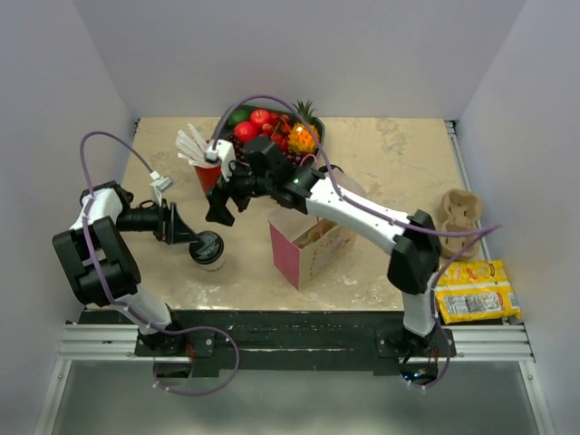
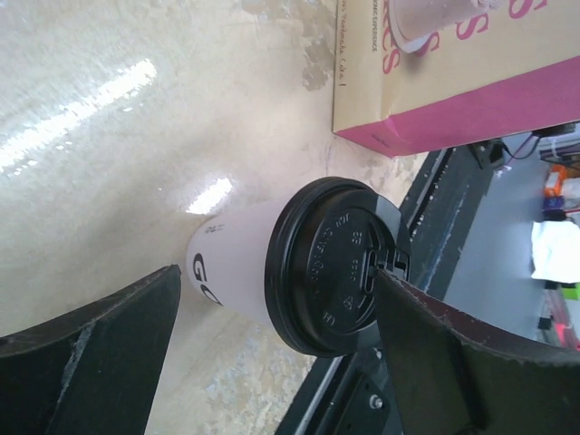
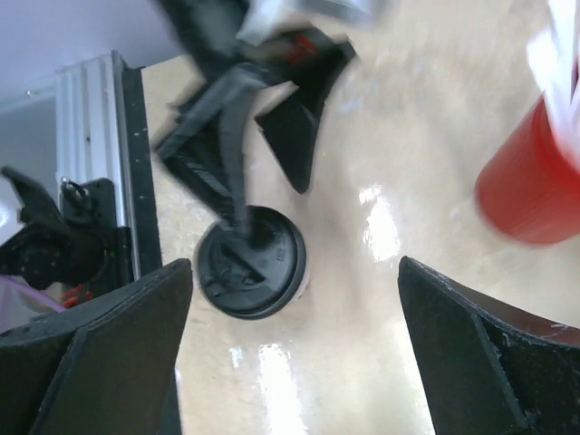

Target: Pack the takeout coffee

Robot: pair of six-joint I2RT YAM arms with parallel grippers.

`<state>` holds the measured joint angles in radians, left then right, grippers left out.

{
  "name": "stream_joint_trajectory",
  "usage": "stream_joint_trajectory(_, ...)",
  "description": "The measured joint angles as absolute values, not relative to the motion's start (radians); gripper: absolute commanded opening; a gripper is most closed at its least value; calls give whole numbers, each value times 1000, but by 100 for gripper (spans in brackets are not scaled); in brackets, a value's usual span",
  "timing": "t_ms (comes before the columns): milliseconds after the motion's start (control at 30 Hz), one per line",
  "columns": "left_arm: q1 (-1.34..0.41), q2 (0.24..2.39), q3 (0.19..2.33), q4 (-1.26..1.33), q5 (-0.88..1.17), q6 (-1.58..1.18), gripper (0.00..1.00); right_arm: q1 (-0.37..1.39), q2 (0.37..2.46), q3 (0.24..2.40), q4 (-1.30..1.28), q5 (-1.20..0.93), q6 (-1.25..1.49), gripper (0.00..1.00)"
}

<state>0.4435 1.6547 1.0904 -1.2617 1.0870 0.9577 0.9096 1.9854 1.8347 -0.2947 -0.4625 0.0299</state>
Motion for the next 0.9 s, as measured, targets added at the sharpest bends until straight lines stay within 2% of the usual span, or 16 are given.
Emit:
stream_joint_trajectory(100,443,1634,1081,-1226,1089,938,91,1031,1858,1792,-302,-325,-132,87)
stream_joint_trajectory(133,443,1625,1077,-1216,1089,931,91,1074,1824,1773,-301,-286,-180,71)
stream_joint_trajectory(200,443,1610,1068,-1198,1089,920,91,1156,1763,1700,-290,-227,-268,49)
stream_joint_trajectory(233,443,1602,1064,-1190,1088,914,91,1185,1737,1658,-296,-210,-305,10)
stream_joint_trajectory(267,443,1594,1062,-1184,1087,907,91,1205,1713,1608,-301,-193,-337,0)
stream_joint_trajectory(567,443,1556,1061,-1148,1069,881,91,1168,1643,1234,-358,10,-451,0)
stream_joint_trajectory(900,443,1551,1036,-1193,1056,928,91,1138,1641,1136,-301,142,-492,0)
